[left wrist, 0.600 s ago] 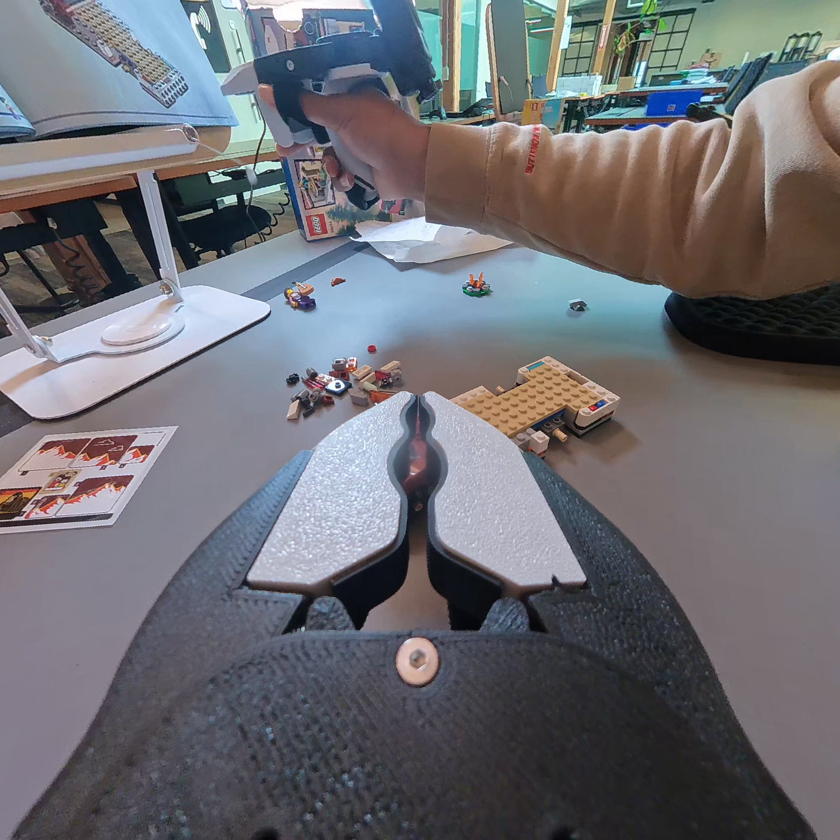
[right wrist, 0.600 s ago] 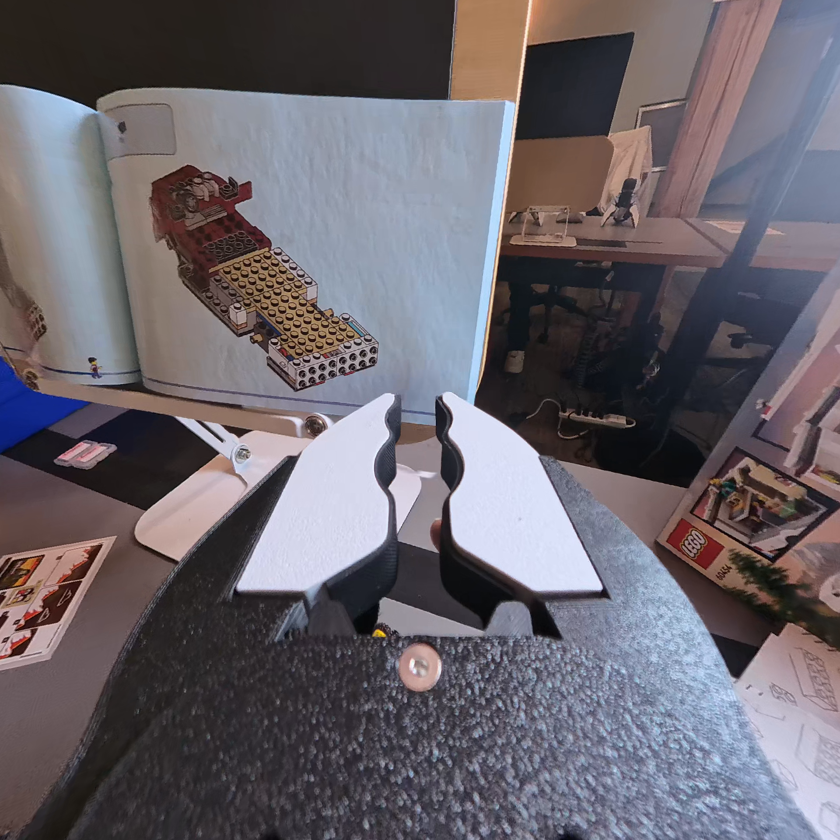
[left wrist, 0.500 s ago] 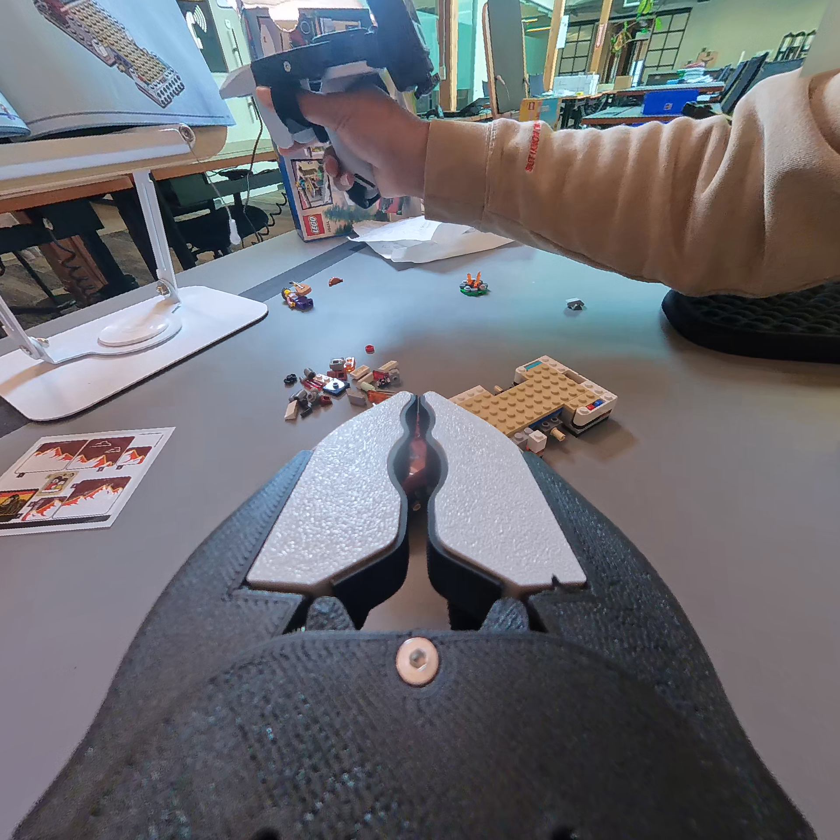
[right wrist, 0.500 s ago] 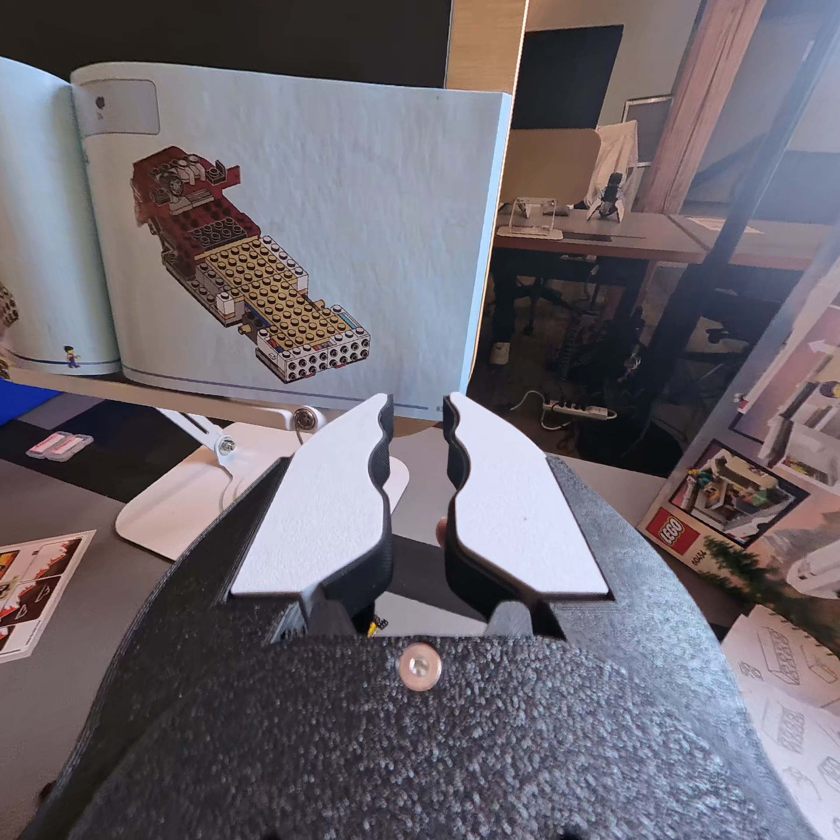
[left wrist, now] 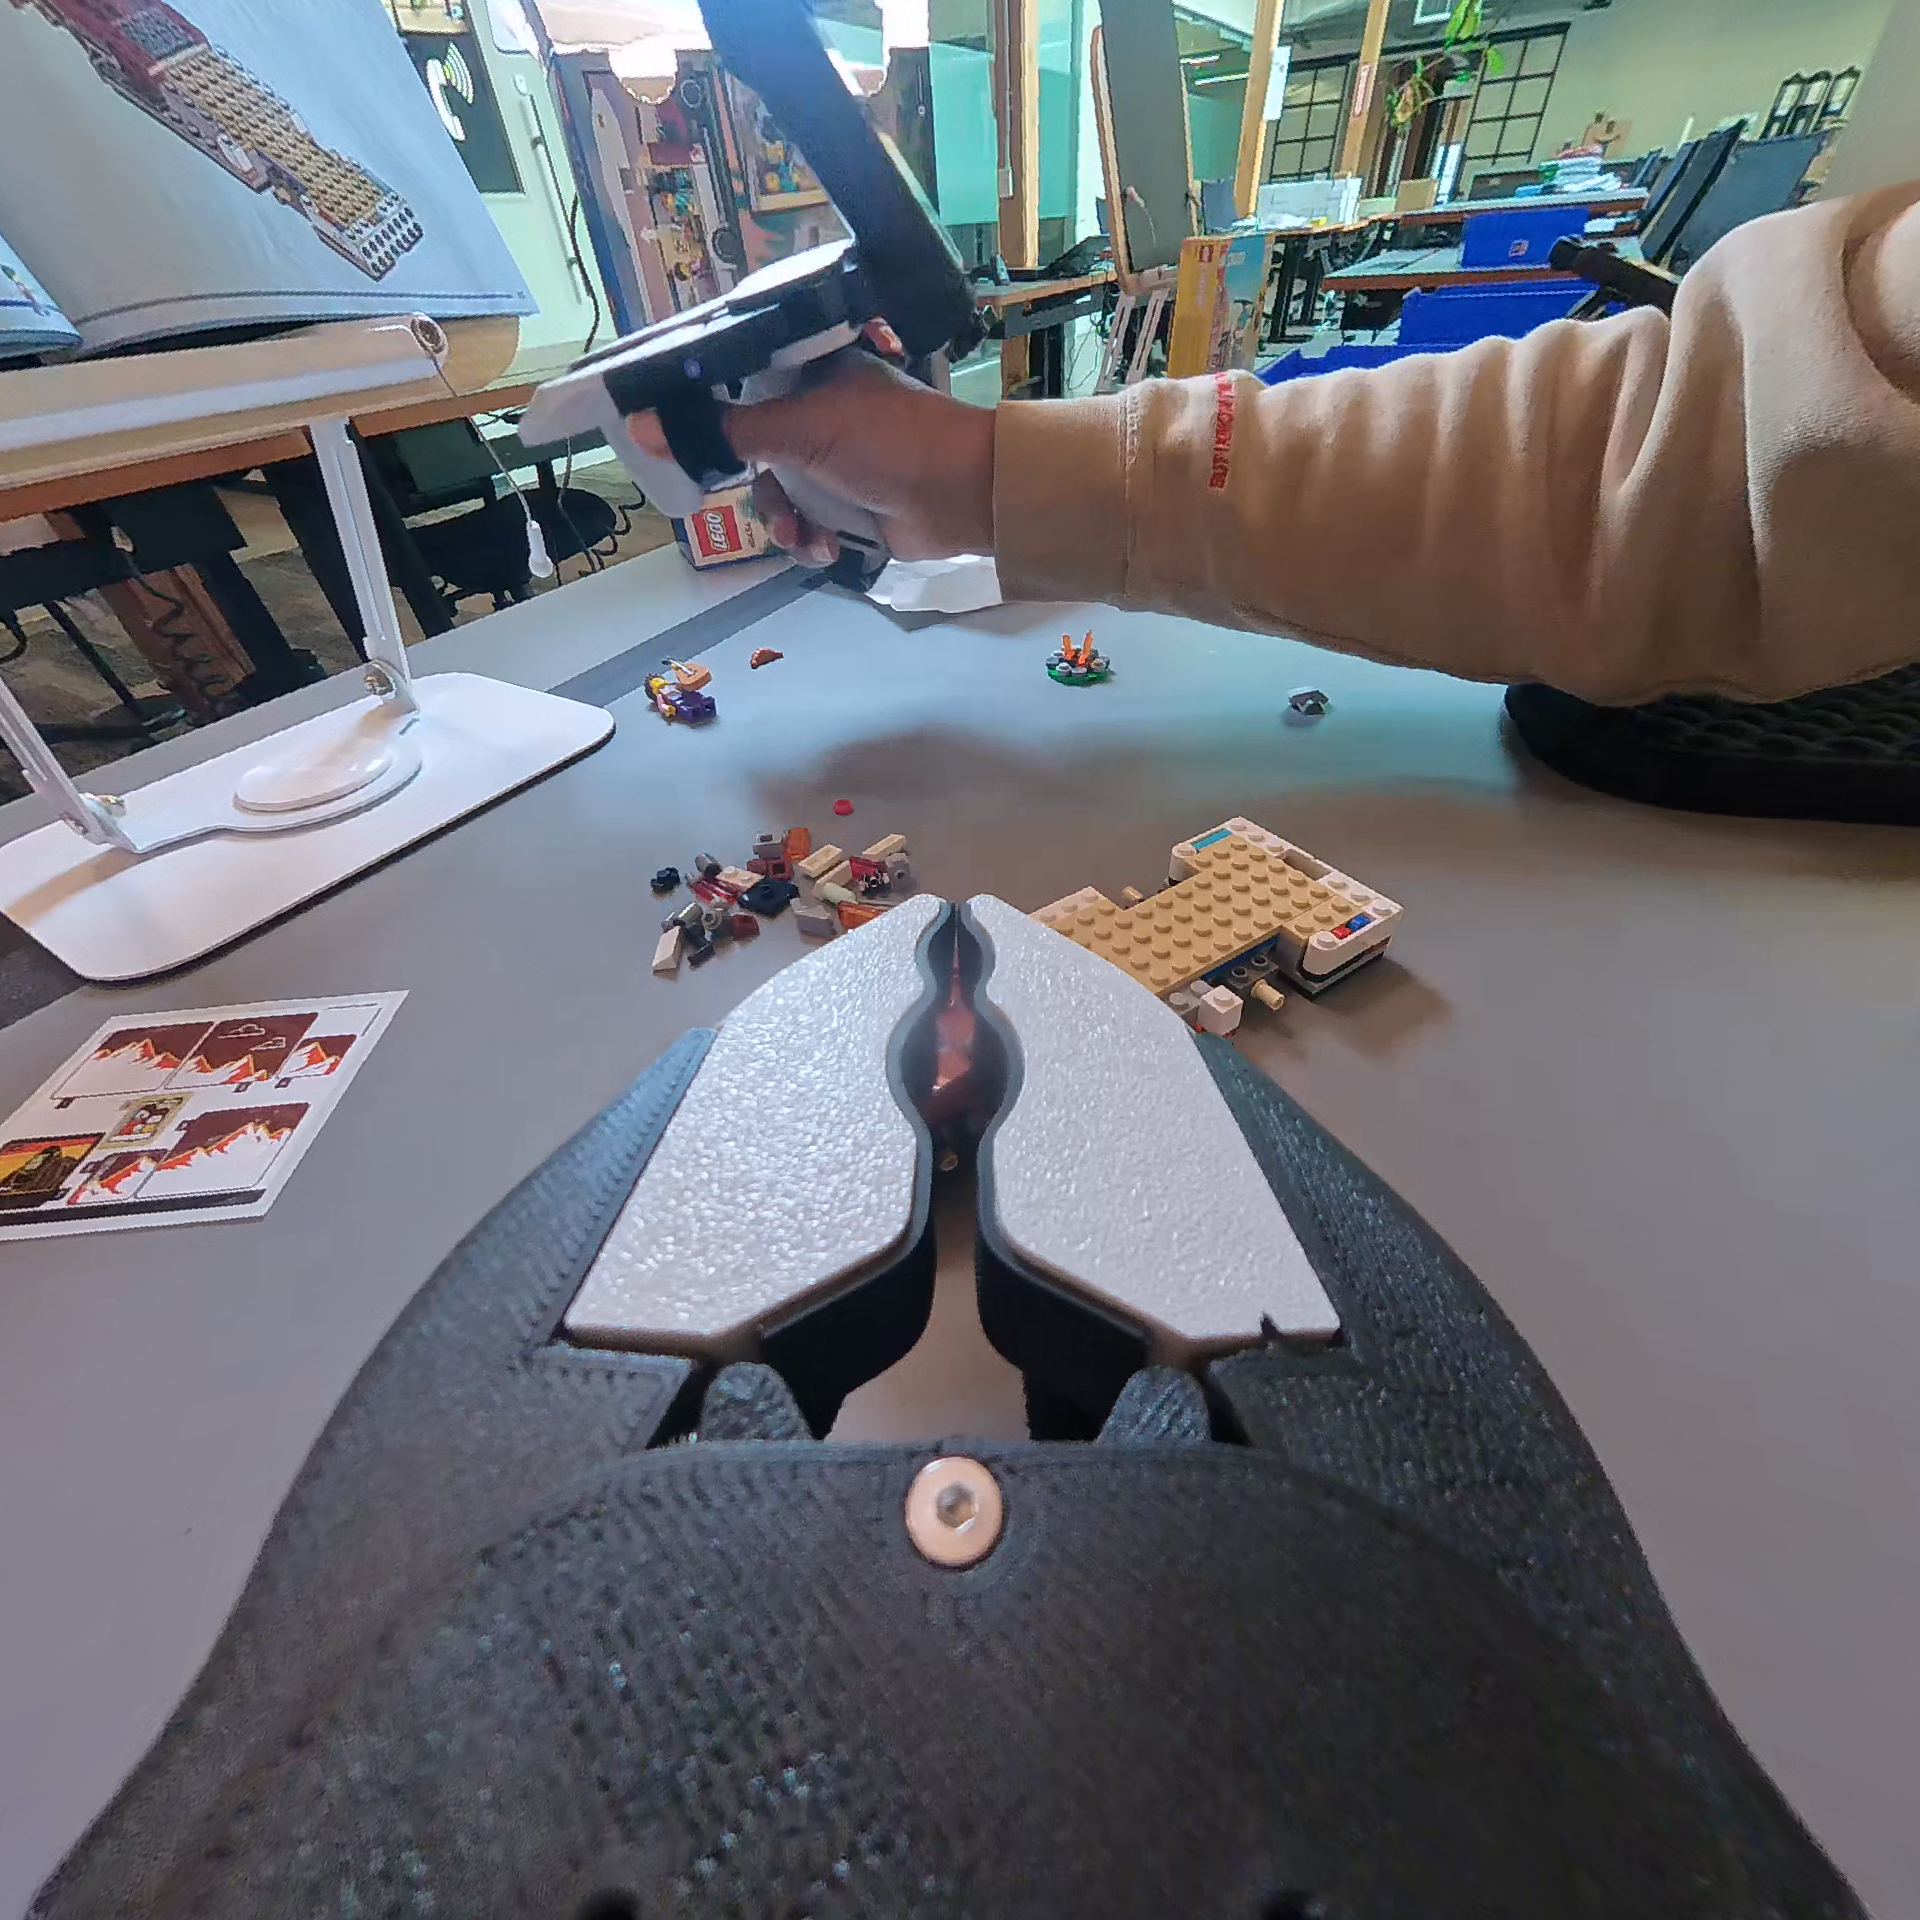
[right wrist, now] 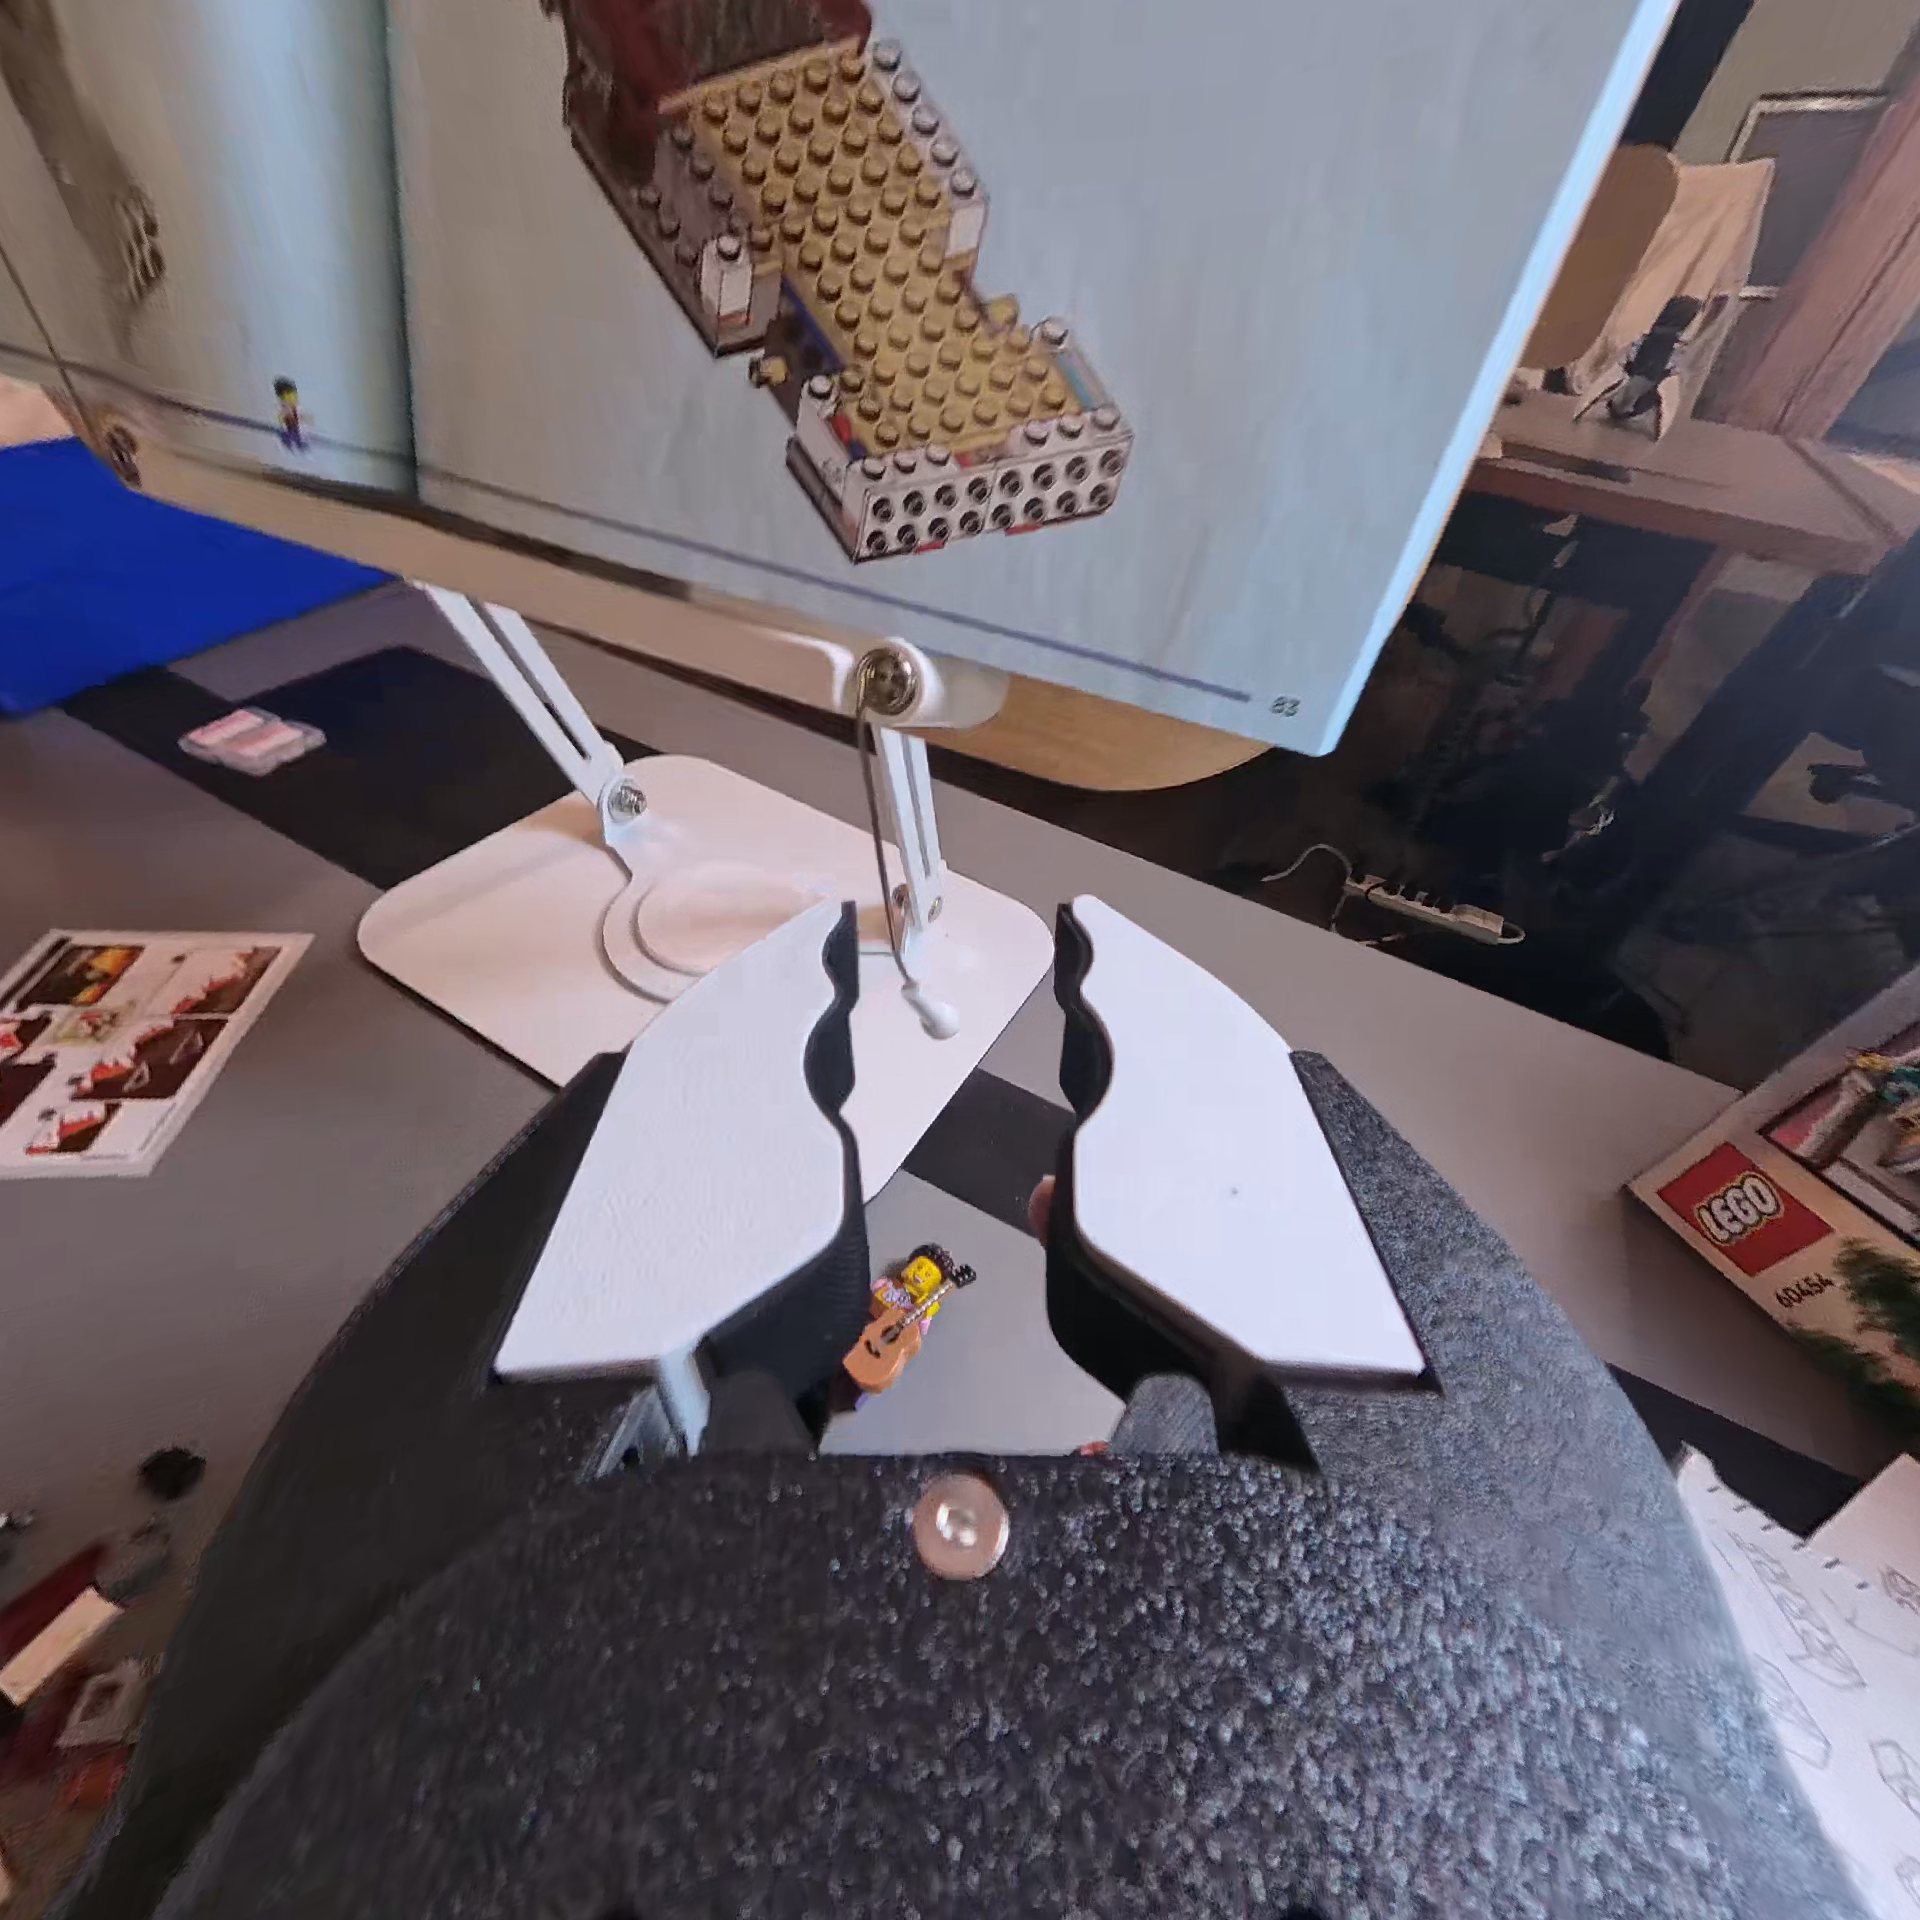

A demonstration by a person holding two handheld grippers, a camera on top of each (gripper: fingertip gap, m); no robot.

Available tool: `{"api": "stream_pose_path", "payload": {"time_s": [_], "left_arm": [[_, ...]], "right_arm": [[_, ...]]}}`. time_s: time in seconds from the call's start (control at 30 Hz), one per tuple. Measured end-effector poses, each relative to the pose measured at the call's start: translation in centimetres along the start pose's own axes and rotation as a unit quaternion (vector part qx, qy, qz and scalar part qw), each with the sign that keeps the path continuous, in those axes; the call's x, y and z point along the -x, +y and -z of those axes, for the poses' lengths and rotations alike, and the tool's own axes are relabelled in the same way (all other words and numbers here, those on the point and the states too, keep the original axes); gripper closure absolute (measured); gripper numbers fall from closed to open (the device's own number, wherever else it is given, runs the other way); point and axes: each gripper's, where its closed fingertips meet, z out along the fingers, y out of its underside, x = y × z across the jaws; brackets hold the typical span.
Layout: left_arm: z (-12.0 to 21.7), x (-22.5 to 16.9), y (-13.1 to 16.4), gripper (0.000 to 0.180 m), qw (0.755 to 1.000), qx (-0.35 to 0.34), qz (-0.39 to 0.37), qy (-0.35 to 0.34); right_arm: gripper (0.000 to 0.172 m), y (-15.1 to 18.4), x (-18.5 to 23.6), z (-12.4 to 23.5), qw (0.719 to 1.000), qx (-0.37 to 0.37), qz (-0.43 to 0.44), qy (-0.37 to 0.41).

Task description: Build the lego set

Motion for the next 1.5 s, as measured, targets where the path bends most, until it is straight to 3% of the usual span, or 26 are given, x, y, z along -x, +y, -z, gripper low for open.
{"api": "stream_pose_path", "payload": {"time_s": [0.3, 0.57, 1.23, 1.4, 1.5], "left_arm": [[0.0, 0.7, 0.1, 0.18, 1.0, 0.001, 0.007, -0.018], [0.1, 1.2, 0.4, 0.18, 0.999, 0.003, 0.021, -0.025], [0.2, 0.8, 0.5, 0.18, 1.0, 0.008, 0.022, -0.019], [0.4, 0.5, 0.4, 0.18, 1.0, 0.008, 0.018, -0.018], [0.4, 0.2, 0.4, 0.18, 1.0, 0.008, 0.016, -0.011]], "right_arm": [[0.125, 1.7, 0.7, -2.3, 0.993, 0.05, 0.106, 0.003], [0.169, 1.6, -0.5, -3.1, 0.99, 0.042, 0.126, 0.044], [0.163, -0.6, -3.4, -1.1, 0.974, 0.047, 0.191, 0.114], [0.163, -1.3, -3.8, -0.6, 0.956, 0.052, 0.251, 0.145], [0.163, -2.0, -4.0, -0.2, 0.931, 0.06, 0.322, 0.162]]}}
